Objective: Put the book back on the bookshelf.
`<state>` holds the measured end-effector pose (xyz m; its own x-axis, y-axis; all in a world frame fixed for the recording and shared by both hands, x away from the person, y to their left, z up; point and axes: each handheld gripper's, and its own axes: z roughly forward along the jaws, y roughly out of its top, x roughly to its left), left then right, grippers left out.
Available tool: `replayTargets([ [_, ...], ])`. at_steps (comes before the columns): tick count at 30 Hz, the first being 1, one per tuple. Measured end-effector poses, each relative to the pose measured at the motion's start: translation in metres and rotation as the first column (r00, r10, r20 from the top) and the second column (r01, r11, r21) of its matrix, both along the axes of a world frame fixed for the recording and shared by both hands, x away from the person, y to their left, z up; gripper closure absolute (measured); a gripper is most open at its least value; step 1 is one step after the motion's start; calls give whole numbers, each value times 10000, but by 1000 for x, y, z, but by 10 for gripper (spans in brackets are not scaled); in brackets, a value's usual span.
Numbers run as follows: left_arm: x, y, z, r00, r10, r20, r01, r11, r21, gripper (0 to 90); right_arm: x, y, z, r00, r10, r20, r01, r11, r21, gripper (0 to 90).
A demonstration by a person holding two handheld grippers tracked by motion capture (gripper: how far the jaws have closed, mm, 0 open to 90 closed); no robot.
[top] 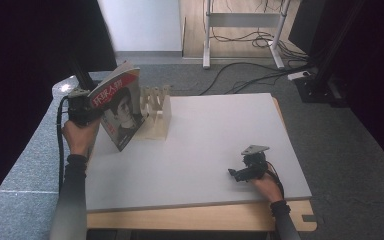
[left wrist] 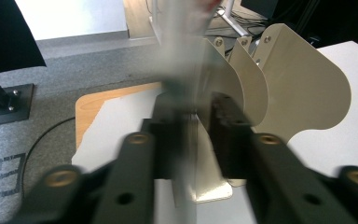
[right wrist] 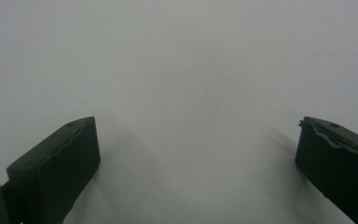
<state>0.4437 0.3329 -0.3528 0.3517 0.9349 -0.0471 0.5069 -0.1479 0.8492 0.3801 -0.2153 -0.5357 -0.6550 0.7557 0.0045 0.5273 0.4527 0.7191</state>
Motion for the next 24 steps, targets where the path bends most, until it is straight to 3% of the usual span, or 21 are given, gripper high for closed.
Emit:
replayTargets([
  [2, 0, 1, -1, 10000, 10, 25, -10, 10000, -92, 494, 0, 0, 0, 10000, 4, 0, -4, 10000, -6, 0],
  [3, 0, 1, -1, 10000, 32, 45, -31, 9999, -133, 494, 0, 0, 0, 10000, 4, 0, -4, 10000, -6, 0],
  [7, -4, 3, -1, 9998, -96, 167, 103, 9990, -425, 289, 0, 0, 0, 10000, 3, -15, -3, 10000, -14, 0],
  [13, -14, 4, -1, 9992, -343, 200, 349, 9990, -291, 137, 0, 0, 0, 10000, 7, 5, -7, 10000, -13, 0],
  [16, -22, 6, -2, 9987, -488, 122, 489, 9987, -143, 136, 0, 0, 0, 10000, -3, -17, 3, 10000, -7, 0],
  [19, -32, 8, -1, 9979, -625, 146, 631, 9972, -393, 98, 0, 0, 0, 10000, 1, -21, -1, 10000, -12, 0],
  [24, -49, 5, 1, 9966, -819, 129, 823, 9958, -404, 26, 0, 0, 0, 10000, 9, -13, -9, 10000, -14, 0],
])
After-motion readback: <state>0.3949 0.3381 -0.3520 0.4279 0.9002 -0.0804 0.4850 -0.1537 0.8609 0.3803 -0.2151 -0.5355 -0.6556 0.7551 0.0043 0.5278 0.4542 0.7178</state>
